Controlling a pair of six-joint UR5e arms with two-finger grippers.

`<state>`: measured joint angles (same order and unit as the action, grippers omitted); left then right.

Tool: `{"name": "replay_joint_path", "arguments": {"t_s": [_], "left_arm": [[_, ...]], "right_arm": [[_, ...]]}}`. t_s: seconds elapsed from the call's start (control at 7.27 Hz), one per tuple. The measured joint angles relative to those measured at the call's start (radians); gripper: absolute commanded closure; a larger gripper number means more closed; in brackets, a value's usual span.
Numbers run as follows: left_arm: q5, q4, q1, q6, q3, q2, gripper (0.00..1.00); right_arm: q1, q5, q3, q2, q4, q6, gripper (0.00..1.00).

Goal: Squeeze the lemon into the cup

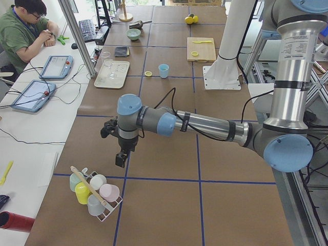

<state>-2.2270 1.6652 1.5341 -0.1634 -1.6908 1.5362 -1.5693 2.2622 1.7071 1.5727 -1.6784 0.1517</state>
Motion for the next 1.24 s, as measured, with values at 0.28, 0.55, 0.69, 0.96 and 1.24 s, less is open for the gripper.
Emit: {"name": "replay_joint_path", "arguments": {"t_s": [0.28, 0.55, 0.69, 0.96, 1.24], "left_arm": [[-0.163, -0.003, 0.020, -0.024, 0.006, -0.058, 0.00], [-0.206, -0.009, 0.023, -0.019, 0.008, -0.065, 0.00], [-0.204, -0.012, 0.024, -0.018, 0.010, -0.065, 0.00], [-0.159, -0.014, 0.025, -0.018, 0.004, -0.072, 0.00], [-0.136, -0.014, 0.025, -0.018, 0.001, -0.075, 0.00]], "right_arm": [[0.000, -0.002, 0.002, 0.004, 0.001, 0.003, 0.00], [0.000, -0.003, 0.005, 0.010, 0.001, 0.007, 0.00], [0.000, -0.003, 0.005, 0.013, 0.000, 0.008, 0.00], [0.000, -0.003, 0.008, 0.019, 0.001, 0.008, 0.00], [0.000, -0.003, 0.023, 0.043, 0.001, 0.027, 0.00]]}}
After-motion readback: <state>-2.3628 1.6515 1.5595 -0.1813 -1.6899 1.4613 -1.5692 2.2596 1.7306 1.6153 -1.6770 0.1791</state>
